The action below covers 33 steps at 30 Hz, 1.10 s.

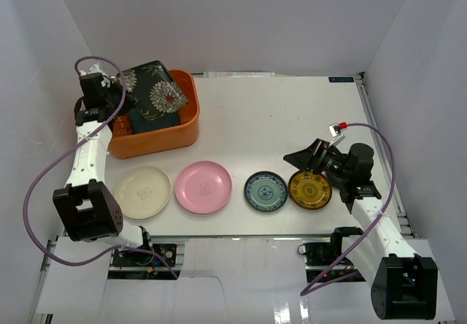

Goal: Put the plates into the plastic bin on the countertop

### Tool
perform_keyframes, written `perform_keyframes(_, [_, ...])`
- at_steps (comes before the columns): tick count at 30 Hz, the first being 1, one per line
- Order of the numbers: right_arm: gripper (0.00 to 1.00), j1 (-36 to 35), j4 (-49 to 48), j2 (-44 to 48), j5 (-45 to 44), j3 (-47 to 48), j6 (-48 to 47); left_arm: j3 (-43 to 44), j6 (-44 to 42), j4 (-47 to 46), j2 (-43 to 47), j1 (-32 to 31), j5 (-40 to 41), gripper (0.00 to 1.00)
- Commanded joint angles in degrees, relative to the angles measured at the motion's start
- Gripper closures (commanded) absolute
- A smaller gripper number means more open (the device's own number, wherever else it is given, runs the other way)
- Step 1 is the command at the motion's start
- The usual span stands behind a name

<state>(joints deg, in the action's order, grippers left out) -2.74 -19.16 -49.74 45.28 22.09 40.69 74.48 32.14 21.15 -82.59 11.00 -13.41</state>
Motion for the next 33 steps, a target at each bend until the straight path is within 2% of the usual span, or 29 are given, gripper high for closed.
perform_keyframes(1, [0.07, -0.5, 1.6, 1.5, -1.3, -0.6, -2.7, 5.9, -0.6, -0.3, -1.2, -0.7, -5.4, 1.0])
perform_keyframes(7, [0.08, -3.1, 2.4, 2.2, -4.1, -1.6, -3.2, 8.7, -3.4, 3.1, -8.8, 0.3, -3.0, 1.0])
perform_keyframes(11, [0.08, -11.0, 4.1, 1.7, -10.6, -0.8, -5.3, 10.2, -5.2, 5.1, -12.2, 0.6, 0.7, 0.98])
perform_keyframes(13, [0.08, -14.3, 4.0, 1.0, -14.9, -0.6, -5.3, 10.6, -5.6, 5.4, -14.2, 0.5, 1.2, 0.9])
perform_keyframes(14, [0.08, -17.4, 3.7, 0.6, -16.6, -0.5, -5.1, 11.4, -5.8, 5.9, -15.0, 0.6, 1.1, 0.74])
perform_keyframes(17, [0.08, -22.7, 3.0, -1.8, -21.6, 0.5, -5.1, 12.0, -6.3, 6.9, -16.5, 0.6, 1.7, 0.47])
perform_keyframes(18, [0.09, -24.1, 3.0, -2.5, -22.8, 1.0, -5.6, 11.2, -6.2, 6.7, -16.2, 0.6, 2.1, 0.31])
perform_keyframes(21, [0.11, -28.5, 2.5, -6.2, -28.0, 3.2, -6.5, 10.8, -5.9, 6.2, -14.1, 0.6, 2.8, 0.12])
perform_keyframes(24, [0.15, -32.6, 2.4, -13.8, -30.9, 6.8, -8.0, 8.8, -4.8, 4.5, -9.0, 0.6, 3.5, 0.03])
perform_keyframes(27, [0.22, -36.5, 1.8, -19.5, -34.5, 10.8, -9.3, 6.0, -4.0, 3.2, -2.9, 0.3, 4.7, 0.02])
perform_keyframes(33, [0.24, -42.0, 4.1, -32.7, -39.1, 20.6, -13.3, -5.2, -3.7, -0.1, 14.2, -1.9, 7.0, 0.02])
